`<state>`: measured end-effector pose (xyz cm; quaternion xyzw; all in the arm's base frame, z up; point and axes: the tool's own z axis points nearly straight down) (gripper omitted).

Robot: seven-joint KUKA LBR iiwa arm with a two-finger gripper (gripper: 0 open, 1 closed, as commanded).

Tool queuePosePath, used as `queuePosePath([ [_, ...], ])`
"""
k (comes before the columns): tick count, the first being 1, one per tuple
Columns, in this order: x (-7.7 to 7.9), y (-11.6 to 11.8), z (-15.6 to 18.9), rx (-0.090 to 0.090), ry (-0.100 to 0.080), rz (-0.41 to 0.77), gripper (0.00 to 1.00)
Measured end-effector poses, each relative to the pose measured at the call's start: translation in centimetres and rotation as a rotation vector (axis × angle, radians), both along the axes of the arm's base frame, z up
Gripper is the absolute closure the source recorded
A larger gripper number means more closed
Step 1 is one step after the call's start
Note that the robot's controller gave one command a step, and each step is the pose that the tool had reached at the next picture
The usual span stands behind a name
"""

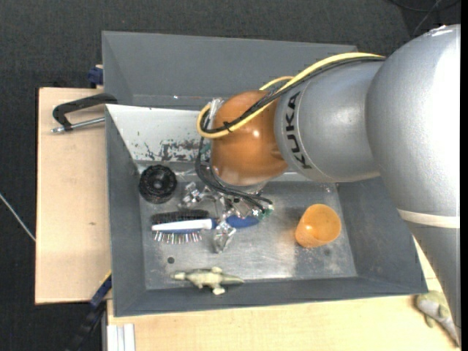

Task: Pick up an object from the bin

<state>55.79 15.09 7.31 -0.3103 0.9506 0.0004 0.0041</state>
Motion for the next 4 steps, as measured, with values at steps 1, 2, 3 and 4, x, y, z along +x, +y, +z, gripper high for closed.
queuePosePath([
  [1, 0.1, 0.1, 0.2, 0.001, 0.002, -0.002, 0.00],
  [2, 0.3, 0.1, 0.4, 0.002, -0.004, -0.004, 1.00],
  [3, 0.6, 0.3, 6.7, 0.001, -0.003, -0.004, 1.00],
  [4, 0.7, 0.4, 11.3, 0.001, -0.002, -0.005, 1.00],
])
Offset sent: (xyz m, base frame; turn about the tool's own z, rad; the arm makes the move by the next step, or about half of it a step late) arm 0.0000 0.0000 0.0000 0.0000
